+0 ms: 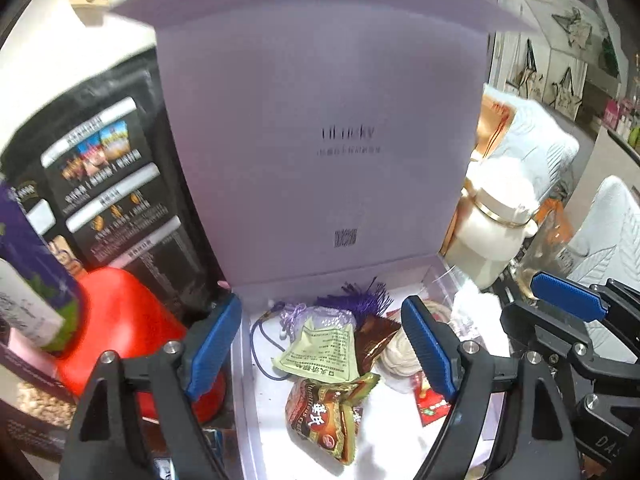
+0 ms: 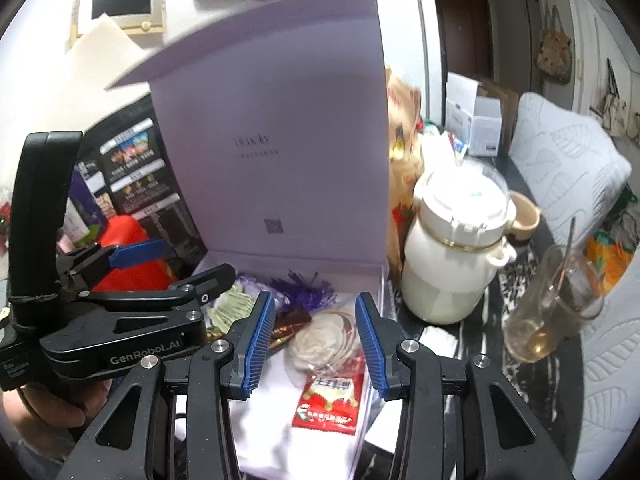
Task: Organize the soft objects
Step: 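Withdraw both tools from the box back over the table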
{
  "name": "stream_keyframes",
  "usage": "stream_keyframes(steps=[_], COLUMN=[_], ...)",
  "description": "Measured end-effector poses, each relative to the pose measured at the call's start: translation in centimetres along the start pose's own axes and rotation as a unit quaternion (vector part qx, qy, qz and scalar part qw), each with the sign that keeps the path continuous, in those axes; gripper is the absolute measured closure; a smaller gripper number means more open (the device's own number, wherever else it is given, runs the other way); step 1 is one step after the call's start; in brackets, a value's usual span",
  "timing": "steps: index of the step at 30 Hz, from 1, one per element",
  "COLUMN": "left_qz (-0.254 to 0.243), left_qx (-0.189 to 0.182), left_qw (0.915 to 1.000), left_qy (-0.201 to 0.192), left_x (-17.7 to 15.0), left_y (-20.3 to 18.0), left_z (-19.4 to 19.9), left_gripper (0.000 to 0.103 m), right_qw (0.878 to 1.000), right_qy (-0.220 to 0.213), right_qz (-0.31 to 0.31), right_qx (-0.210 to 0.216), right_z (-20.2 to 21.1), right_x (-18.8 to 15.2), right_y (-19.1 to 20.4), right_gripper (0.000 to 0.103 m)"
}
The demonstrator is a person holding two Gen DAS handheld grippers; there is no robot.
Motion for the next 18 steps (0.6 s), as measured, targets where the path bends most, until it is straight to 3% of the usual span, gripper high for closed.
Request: stream_keyframes(steps=[18], left_qz=[0.001], left_qx=[-0.012], left_qw=[0.9948], left_qy=[-0.101], left_x=[5.4], left_y=[0.3], left_z=[11.7], left_gripper=[0.021], right_qw=[0.997], right_qy=[-0.079], right_qz=[0.024], right_qx=[0.008], right_z=[9.3], right_x=[4.6], right_y=[2.7], right_gripper=[0.061])
Point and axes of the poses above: each gripper's, at about its wrist camera, not at the fingertips, and z roughly against the way its jaws point, y to its left, x to its top, the point moved 4 cm from there along -z, roughly the way its jaws point, and after that the axes turned 15 degrees about -y, right-handed, at the moved point
